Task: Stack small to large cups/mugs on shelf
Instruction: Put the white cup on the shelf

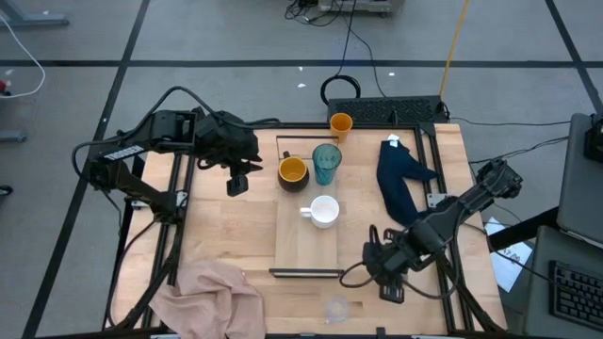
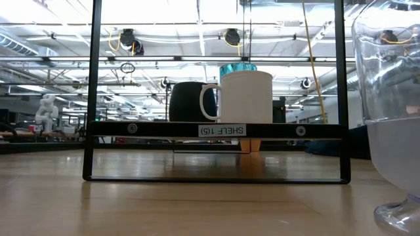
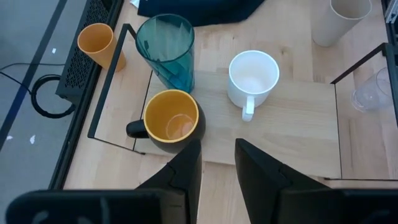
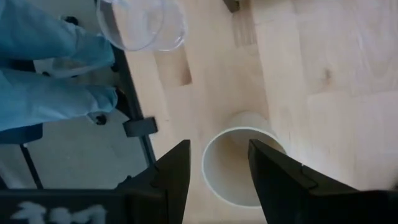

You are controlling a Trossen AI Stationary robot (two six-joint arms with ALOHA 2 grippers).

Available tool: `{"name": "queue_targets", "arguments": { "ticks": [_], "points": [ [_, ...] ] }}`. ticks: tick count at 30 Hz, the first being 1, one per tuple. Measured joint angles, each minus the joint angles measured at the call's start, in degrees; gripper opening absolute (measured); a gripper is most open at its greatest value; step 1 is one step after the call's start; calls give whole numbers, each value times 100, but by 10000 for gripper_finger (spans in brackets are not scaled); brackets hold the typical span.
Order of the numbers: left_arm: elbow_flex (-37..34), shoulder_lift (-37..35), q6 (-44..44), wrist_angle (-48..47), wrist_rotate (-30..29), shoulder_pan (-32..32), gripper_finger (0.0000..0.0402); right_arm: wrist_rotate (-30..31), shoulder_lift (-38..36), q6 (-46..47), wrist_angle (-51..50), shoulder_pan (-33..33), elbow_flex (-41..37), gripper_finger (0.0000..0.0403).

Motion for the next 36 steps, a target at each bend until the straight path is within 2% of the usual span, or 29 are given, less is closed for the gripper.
{"name": "queue_targets", "arguments": {
  "ticks": [7, 16, 23, 36],
  "points": [
    [0, 0, 0, -2, 0, 0, 99, 0, 2, 209, -18, 209, -192, 153],
    [0, 2, -8, 27, 0, 0, 99, 54, 2, -66, -941, 248, -292, 153],
    [0, 2, -114, 33, 0, 0, 99, 509, 1, -198, -869, 247, -326, 153],
    [0, 2, -258, 32, 2, 0, 99, 457, -132, -222, -331, 200, -1146, 153]
  ]
}}
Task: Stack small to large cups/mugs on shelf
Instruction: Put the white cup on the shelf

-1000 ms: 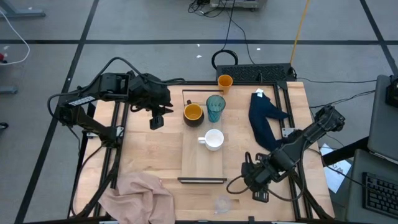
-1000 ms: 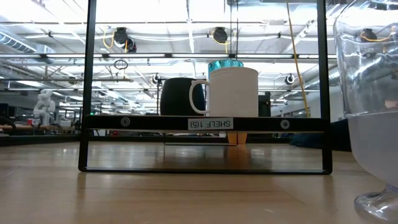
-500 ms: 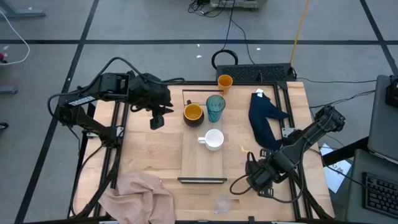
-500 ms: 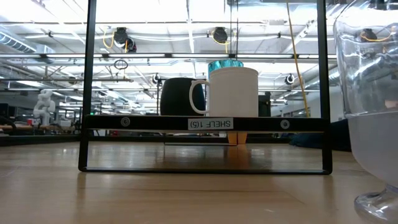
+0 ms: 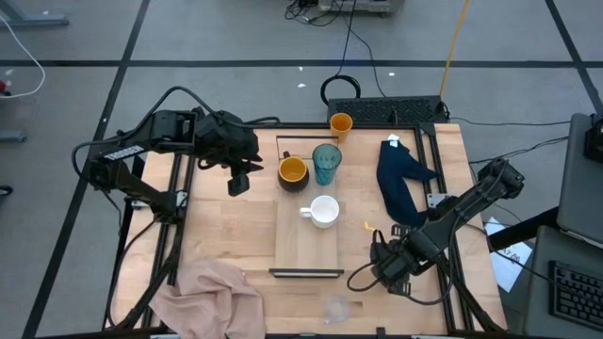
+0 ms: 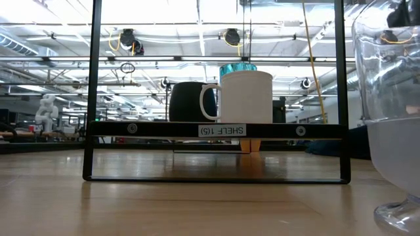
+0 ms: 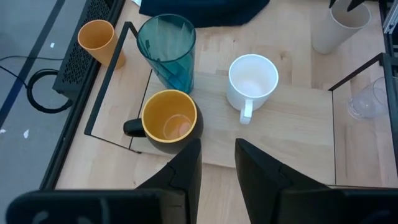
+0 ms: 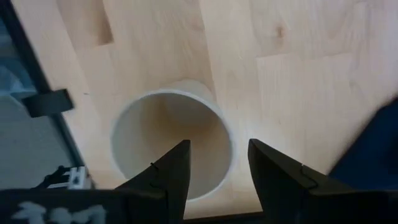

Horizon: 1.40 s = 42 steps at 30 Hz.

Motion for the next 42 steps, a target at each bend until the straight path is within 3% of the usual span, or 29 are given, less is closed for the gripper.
{"name": "queue_targets", "arguments": {
  "ticks": [15, 26, 30, 36, 42],
  "points": [
    [-2, -1, -48, -1, 3, -1, 99, -310, -814, 490, 806, -7, -1164, 153],
    [-2, 1, -46, 75, 2, -2, 99, -699, -895, 671, 1678, -71, -1754, 151],
    [-2, 1, -26, 84, 0, 0, 99, -755, -895, 586, 1682, -181, -1754, 118],
    [-2, 1, 116, 92, 0, 0, 99, -763, -895, 310, 1808, -332, -1754, 11],
    [-2, 1, 147, 272, -2, 0, 99, -778, -925, 245, 1818, -500, -1754, 3]
  ]
}}
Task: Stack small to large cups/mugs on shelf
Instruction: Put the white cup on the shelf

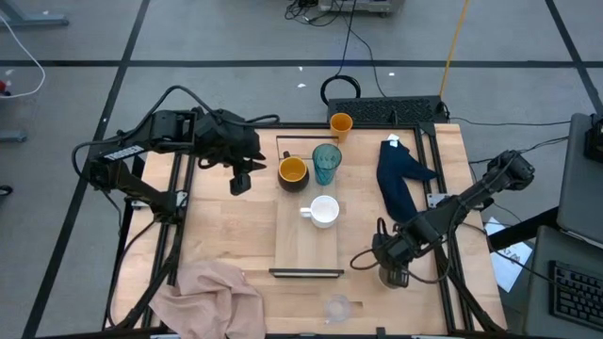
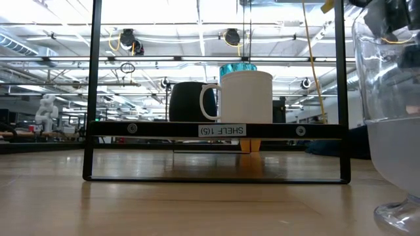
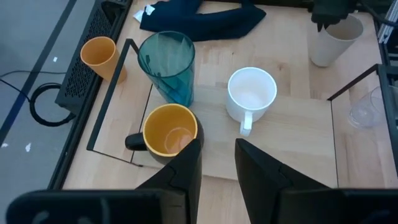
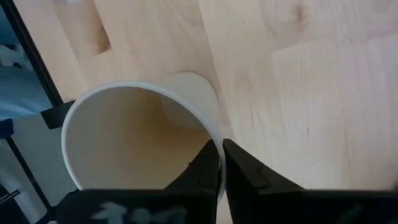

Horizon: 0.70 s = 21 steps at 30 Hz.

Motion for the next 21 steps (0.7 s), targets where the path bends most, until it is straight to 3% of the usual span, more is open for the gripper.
{"name": "queue_targets", "arguments": {
  "ticks": [5, 16, 21],
  "points": [
    [0, 0, 41, -4, -92, 0, 99, -19, -383, 100, -42, -194, 0, 2],
    [0, 0, -71, -39, -148, 0, 99, 356, -1976, 696, -353, -819, 0, 1],
    [0, 0, -311, -68, 516, 0, 99, 385, -2336, 620, 444, -1255, 0, 1]
  ]
}}
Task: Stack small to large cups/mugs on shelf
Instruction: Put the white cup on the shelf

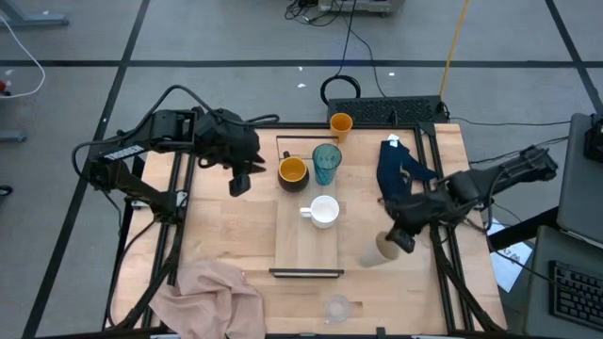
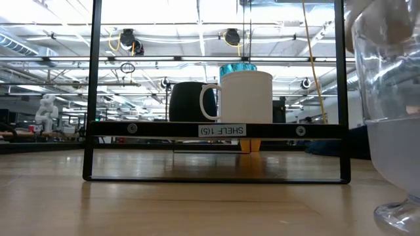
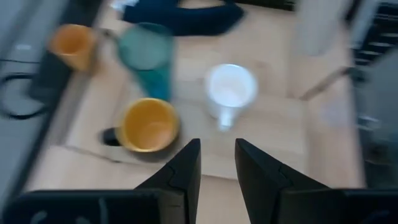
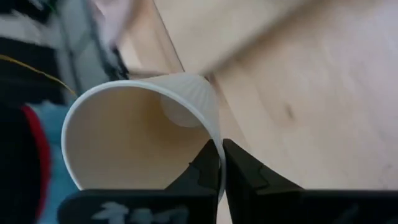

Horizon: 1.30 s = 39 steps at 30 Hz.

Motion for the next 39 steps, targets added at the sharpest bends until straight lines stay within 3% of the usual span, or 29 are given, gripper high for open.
{"name": "queue_targets", "arguments": {
  "ticks": [4, 10, 18, 29, 35, 39],
  "points": [
    [5, 134, -198, -3, 1136, -1, 99, 90, -17, -388, 727, -360, 0, 1],
    [-2, 601, -1033, -109, 2254, -42, 106, -3, 7, -1138, 1697, -786, 0, 0],
    [-2, 1162, -2039, 501, 3278, -356, 197, -378, 13, -1911, 2603, -1112, 0, 0],
    [0, 1889, -3394, 1623, 3589, -627, 352, -883, 156, -2472, 3113, -1171, 4, 0],
    [0, 2142, -3998, 2212, 4132, -674, 380, -1306, 331, -2570, 3567, -1164, 4, 0],
    [0, 2212, -4473, 2823, 4179, -708, 381, -1420, 385, -2691, 3710, -1164, 4, 0]
  ]
}}
